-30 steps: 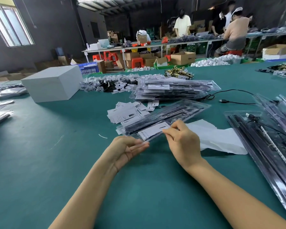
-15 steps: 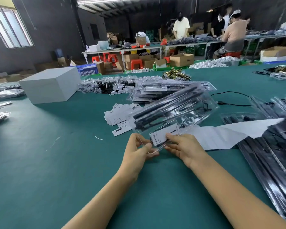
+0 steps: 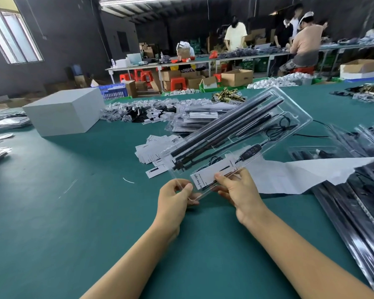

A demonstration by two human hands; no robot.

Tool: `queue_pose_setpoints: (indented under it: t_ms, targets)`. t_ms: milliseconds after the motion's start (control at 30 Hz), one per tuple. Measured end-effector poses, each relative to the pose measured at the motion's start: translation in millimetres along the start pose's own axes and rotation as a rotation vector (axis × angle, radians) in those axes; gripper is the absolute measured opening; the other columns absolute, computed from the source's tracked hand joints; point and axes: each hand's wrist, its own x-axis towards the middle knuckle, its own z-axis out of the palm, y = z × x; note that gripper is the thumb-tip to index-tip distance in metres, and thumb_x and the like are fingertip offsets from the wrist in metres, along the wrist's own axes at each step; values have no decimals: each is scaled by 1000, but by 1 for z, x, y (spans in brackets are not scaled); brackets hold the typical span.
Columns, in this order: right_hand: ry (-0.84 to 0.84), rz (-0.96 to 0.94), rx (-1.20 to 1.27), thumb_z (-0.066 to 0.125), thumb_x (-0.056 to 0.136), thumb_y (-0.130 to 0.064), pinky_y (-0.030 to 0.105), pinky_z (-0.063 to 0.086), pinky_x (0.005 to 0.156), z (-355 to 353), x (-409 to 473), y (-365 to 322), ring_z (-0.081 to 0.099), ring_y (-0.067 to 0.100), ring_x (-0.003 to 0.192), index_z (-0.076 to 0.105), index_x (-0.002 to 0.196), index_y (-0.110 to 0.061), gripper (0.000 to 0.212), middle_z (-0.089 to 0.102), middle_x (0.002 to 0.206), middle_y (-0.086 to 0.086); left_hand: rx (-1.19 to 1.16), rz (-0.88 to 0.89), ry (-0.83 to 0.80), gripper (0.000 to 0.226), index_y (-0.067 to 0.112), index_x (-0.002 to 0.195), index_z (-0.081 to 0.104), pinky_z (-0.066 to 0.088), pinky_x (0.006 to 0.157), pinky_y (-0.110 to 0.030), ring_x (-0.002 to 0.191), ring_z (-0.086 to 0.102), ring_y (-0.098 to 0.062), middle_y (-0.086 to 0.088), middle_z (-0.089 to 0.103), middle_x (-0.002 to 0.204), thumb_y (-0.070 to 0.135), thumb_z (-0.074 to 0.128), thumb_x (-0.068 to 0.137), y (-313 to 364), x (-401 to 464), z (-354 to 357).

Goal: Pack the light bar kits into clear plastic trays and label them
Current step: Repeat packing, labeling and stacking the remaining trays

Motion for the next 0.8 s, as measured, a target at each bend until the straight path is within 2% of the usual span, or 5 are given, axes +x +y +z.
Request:
queue_pose_setpoints:
  t_ms: [333,500,633,700,800]
  targets:
    - [-15,135,-27,72,82,-4,18,52,48,-4,1,-4,70,20,65,55,99,-2,23,72,91,16,51,-77,71,15,6,79,59,47,50,-26,46,56,-8,2,60,57,-3,53,89,4,4,1]
    - [8,356,126,46,100,-14,26,52,39,-15,6,-20,68,31,53,51,91,1,18,68,61,21,14,-112,37,12,3,74,56,48,49,-24,49,51,-10,-4,54,67,-4,53,84,4,6,-2]
    - [81,450,179,31,103,-10,26,49,34,-28,12,-32,67,32,50,45,96,6,22,65,72,27,-118,-146,12,6,-3,85,58,49,47,-21,61,64,-20,-11,61,70,-4,52,87,8,7,-11]
    - [82,378,-154,36,99,-6,19,41,31,-34,14,-34,59,21,36,50,89,5,20,63,53,19,-178,-148,13,10,0,81,54,50,46,-21,58,67,-17,-3,60,57,-5,51,89,9,8,-16]
    - [105,-61,-1267,49,88,-15,19,27,43,-48,21,-29,47,20,46,51,65,-12,24,55,53,3,-182,-121,-4,13,1,78,55,51,48,-21,59,69,-17,-2,60,56,-4,52,89,9,9,-21]
